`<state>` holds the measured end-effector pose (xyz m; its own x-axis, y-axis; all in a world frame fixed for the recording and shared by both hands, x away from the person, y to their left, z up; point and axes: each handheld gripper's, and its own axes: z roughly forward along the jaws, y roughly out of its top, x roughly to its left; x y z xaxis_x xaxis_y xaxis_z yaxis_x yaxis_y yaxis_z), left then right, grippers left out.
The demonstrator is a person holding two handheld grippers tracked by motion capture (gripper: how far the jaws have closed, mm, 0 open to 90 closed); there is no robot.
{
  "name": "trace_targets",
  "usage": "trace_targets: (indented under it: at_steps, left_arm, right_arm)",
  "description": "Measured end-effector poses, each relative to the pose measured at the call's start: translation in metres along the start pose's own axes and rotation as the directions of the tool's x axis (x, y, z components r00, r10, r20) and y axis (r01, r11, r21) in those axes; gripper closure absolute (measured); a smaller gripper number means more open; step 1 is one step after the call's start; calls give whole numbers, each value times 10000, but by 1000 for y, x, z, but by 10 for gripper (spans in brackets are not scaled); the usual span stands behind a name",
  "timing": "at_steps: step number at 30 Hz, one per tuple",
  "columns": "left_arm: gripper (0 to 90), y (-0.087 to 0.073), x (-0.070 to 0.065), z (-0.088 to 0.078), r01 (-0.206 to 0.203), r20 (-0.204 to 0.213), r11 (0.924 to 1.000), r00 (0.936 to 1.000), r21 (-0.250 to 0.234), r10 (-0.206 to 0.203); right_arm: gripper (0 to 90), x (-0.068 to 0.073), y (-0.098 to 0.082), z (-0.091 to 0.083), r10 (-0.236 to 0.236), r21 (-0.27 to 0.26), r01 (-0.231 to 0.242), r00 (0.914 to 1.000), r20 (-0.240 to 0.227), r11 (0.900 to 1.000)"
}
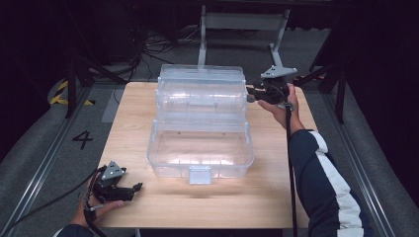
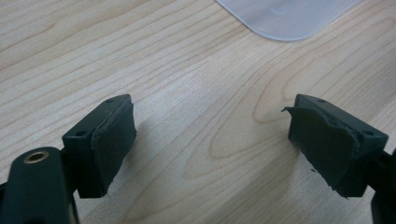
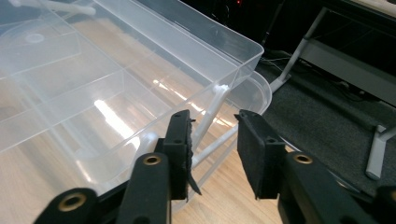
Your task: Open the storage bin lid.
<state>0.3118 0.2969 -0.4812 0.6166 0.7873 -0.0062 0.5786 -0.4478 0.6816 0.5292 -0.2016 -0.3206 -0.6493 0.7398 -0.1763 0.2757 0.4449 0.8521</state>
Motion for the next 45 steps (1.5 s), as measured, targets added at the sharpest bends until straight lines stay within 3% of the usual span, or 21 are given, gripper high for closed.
trace_targets:
  at_steps: [12, 22, 29, 35, 45]
  left_arm:
    - [153, 0, 0, 0, 4, 4, 10000, 10000, -2, -4]
    - [154, 0, 0, 0, 0, 2, 10000, 10000, -1, 0]
    - [154, 0, 0, 0, -3, -15, 10000, 10000, 5, 3]
    - [154, 0, 0, 0, 0, 0, 10000, 10000, -1, 0]
    - [154, 0, 0, 0, 0, 1, 10000, 10000, 0, 0]
  right_arm:
    - [489, 6, -9, -17, -33, 188, 34, 10000, -37, 9998]
    - [395, 12, -27, -32, -285, 589, 268, 9992, 289, 9979]
    - [369, 15, -38, -41, -396, 706, 374, 9987, 312, 9968]
    - [345, 23, -53, -49, -861, 1101, 814, 9955, 388, 9906]
    - [318, 23, -79, -64, -873, 1234, 807, 9950, 492, 9891]
